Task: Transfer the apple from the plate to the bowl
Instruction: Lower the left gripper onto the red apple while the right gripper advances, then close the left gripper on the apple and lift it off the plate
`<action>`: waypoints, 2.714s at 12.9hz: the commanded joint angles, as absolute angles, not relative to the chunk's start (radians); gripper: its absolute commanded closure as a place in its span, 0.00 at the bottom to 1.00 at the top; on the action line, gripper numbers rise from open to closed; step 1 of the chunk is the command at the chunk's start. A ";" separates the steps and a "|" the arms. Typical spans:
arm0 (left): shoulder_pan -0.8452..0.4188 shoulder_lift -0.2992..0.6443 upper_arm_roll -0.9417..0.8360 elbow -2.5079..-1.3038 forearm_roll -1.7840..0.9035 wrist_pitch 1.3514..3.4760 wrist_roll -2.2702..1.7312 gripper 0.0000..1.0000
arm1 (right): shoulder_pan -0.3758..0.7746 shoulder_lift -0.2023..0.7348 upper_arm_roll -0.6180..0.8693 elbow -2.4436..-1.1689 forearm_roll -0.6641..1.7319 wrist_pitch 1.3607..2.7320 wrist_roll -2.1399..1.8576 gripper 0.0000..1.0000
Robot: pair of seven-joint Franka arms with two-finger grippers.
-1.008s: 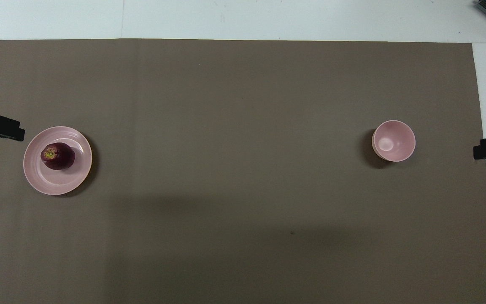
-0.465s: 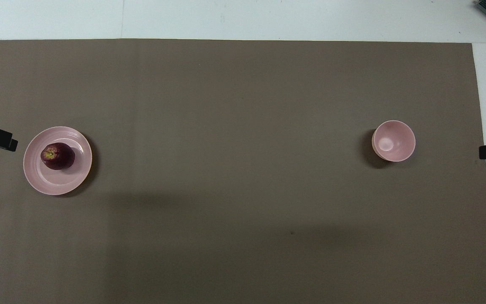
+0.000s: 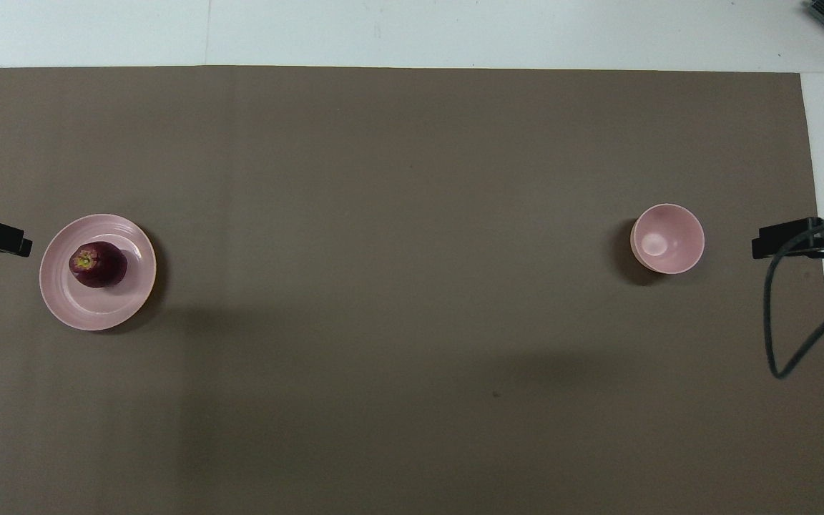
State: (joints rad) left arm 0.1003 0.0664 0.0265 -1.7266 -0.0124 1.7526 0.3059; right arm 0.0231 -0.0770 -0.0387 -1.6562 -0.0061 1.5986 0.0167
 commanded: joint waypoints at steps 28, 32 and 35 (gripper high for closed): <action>0.094 0.256 0.017 -1.900 -0.035 1.993 0.209 0.96 | 0.380 0.066 -0.029 -1.882 0.598 2.103 0.929 0.00; 0.100 0.295 0.017 -1.717 -0.166 1.748 0.151 1.00 | 0.403 0.072 -0.028 -1.887 0.600 2.164 0.928 0.00; 0.100 0.322 0.012 -1.631 -0.269 1.581 -0.010 1.00 | 0.425 0.072 -0.028 -1.902 0.598 2.244 0.843 0.00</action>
State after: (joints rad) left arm 0.0998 0.2735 0.0130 -1.7222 -0.1994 1.6848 0.0778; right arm 0.4191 0.0771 -0.0301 -1.8806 0.5714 2.1996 0.9139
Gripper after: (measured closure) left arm 0.225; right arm 0.000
